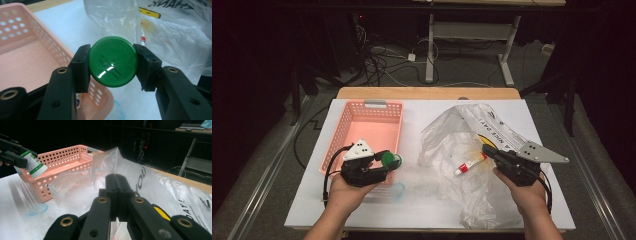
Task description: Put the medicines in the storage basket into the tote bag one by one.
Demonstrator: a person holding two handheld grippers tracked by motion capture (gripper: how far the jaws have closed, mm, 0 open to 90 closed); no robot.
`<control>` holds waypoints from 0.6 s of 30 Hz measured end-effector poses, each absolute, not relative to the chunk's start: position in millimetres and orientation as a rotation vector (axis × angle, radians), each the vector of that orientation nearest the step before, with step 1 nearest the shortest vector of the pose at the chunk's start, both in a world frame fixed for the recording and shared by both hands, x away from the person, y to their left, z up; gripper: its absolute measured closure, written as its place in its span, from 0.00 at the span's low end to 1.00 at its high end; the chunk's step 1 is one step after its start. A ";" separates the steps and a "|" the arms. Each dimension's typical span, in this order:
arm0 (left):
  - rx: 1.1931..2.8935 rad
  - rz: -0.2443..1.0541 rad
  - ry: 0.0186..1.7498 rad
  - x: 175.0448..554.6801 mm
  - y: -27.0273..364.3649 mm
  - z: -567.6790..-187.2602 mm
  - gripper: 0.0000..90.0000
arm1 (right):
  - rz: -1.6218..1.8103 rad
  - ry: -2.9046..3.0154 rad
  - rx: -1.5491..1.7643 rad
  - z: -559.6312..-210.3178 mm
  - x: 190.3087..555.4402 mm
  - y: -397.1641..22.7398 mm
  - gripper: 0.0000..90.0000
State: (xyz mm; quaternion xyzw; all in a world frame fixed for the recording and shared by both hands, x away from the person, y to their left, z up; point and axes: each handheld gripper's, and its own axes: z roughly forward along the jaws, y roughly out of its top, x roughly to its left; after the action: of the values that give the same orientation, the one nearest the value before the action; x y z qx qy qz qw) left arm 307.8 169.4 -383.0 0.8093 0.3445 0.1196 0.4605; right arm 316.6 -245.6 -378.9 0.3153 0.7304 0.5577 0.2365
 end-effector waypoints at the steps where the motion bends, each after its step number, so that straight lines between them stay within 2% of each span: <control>1: 1.997 0.290 0.841 306.8 167.1 -383.5 0.56 | 1.530 2.002 0.865 -378.7 316.5 -245.5 1.00; 18: 2.115 0.226 0.765 299.0 128.6 -409.0 0.56 | 1.532 1.998 0.862 -377.6 315.9 -247.0 1.00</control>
State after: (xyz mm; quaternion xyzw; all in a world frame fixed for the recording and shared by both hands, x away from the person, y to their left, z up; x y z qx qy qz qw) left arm 299.0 128.6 -409.0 0.8464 0.3060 0.0905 0.4264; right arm 315.9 -247.0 -377.6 0.3146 0.7292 0.5592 0.2377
